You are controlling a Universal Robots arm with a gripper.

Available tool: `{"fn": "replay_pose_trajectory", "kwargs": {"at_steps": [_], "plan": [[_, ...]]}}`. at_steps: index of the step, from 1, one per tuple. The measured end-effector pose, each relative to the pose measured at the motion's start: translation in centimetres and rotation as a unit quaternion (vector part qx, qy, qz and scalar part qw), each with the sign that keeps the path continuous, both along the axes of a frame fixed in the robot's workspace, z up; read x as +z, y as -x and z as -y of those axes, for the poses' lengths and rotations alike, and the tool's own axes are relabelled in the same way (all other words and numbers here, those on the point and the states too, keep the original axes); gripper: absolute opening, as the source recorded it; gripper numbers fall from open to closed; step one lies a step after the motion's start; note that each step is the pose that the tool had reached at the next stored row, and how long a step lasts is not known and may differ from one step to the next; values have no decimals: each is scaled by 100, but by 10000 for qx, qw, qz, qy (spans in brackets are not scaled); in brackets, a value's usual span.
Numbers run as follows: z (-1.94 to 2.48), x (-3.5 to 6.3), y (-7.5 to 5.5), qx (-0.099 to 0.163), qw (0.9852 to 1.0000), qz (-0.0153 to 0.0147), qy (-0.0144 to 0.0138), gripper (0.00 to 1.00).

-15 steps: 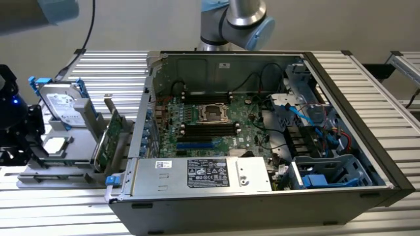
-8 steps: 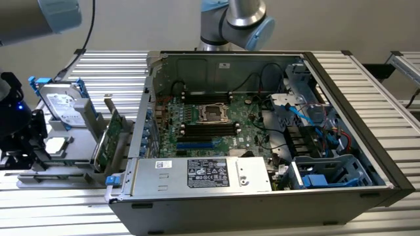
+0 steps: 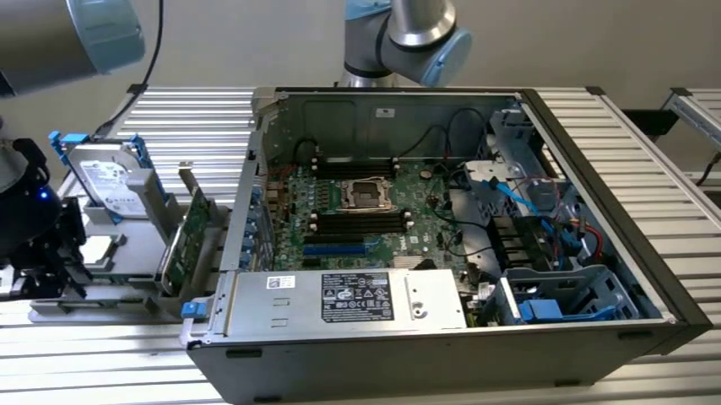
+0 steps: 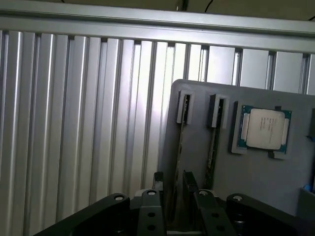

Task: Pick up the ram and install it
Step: 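Pick up the ram and move it above insertion slot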

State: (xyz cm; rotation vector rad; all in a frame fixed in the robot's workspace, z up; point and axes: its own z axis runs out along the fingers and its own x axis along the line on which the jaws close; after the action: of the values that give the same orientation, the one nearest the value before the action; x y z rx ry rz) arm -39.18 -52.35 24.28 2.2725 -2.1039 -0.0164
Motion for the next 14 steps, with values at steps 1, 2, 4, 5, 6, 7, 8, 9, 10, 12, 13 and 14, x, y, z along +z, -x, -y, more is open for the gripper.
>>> {"fn": "replay_pose_trajectory", "kwargs": {"at_steps": [1, 2, 4, 5, 6, 7, 8, 9, 10, 12, 13, 14], "plan": [[1, -18, 1, 16, 10000, 0, -1, 30], [1, -36, 2, 33, 10000, 1, -2, 30], [0, -72, 9, 60, 10000, 1, -5, 30], [0, -90, 15, 72, 10000, 2, -6, 30], [0, -107, 21, 81, 10000, 4, -6, 30], [0, -127, 29, 92, 10000, 8, -9, 30], [0, -144, 37, 102, 9999, 12, -12, 30], [0, -164, 44, 111, 9999, 18, -16, 30], [-2, -182, 48, 119, 9999, 24, -20, 30], [-16, -219, 52, 131, 9999, 32, -24, 30], [-23, -236, 53, 136, 9999, 37, -25, 30], [-24, -254, 57, 144, 9999, 44, -26, 30]]}}
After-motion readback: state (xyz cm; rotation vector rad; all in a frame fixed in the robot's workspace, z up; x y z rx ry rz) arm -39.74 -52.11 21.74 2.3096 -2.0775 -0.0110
